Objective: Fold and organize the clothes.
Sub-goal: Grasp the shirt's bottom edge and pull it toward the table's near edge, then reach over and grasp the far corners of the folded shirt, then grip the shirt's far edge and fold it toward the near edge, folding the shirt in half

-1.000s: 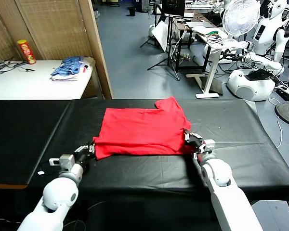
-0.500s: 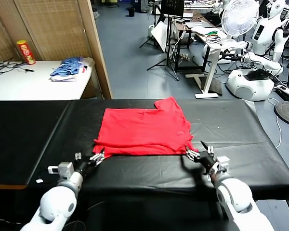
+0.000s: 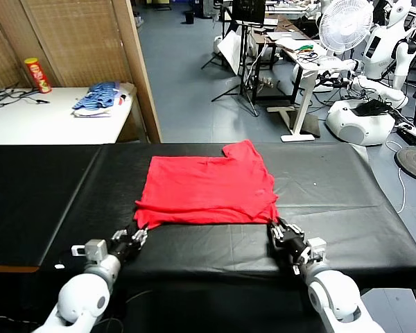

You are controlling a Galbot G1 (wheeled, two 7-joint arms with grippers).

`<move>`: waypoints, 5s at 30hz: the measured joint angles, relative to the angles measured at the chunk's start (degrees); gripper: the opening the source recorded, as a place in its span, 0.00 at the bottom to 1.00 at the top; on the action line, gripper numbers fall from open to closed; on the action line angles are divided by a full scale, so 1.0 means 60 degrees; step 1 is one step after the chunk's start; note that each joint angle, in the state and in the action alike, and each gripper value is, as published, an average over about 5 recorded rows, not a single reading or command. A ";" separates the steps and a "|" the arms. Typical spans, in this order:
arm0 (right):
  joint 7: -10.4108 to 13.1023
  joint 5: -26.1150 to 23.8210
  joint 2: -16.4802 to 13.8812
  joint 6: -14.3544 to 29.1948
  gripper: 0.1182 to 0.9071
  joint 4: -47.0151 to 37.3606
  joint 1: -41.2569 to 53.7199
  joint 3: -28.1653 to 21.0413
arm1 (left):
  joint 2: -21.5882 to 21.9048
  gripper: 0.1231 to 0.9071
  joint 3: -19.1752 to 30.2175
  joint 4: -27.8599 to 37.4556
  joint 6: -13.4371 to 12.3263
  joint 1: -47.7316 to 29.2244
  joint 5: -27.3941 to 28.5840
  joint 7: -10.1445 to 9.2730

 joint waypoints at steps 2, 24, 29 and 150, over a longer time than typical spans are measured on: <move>0.0161 0.0155 -0.0071 -0.0284 0.01 0.0227 -0.0118 0.0062 | 0.0087 0.03 0.0000 -0.0087 0.0005 0.0066 0.0305 -0.0005; 0.0014 0.0271 -0.0441 -0.1059 0.25 0.2243 -0.2551 0.0740 | 0.1797 0.00 -0.0736 -0.2318 0.0861 0.2512 0.0896 -0.0118; 0.0002 0.0543 -0.0700 -0.1109 0.61 0.2650 -0.2802 0.1050 | 0.1625 0.16 -0.0932 -0.2743 0.1338 0.2841 0.0530 -0.0498; 0.0605 0.1837 -0.1208 -0.2490 0.01 0.0226 0.1501 -0.0914 | 0.2069 0.00 0.0099 -0.0923 0.2700 -0.0959 0.0648 0.0456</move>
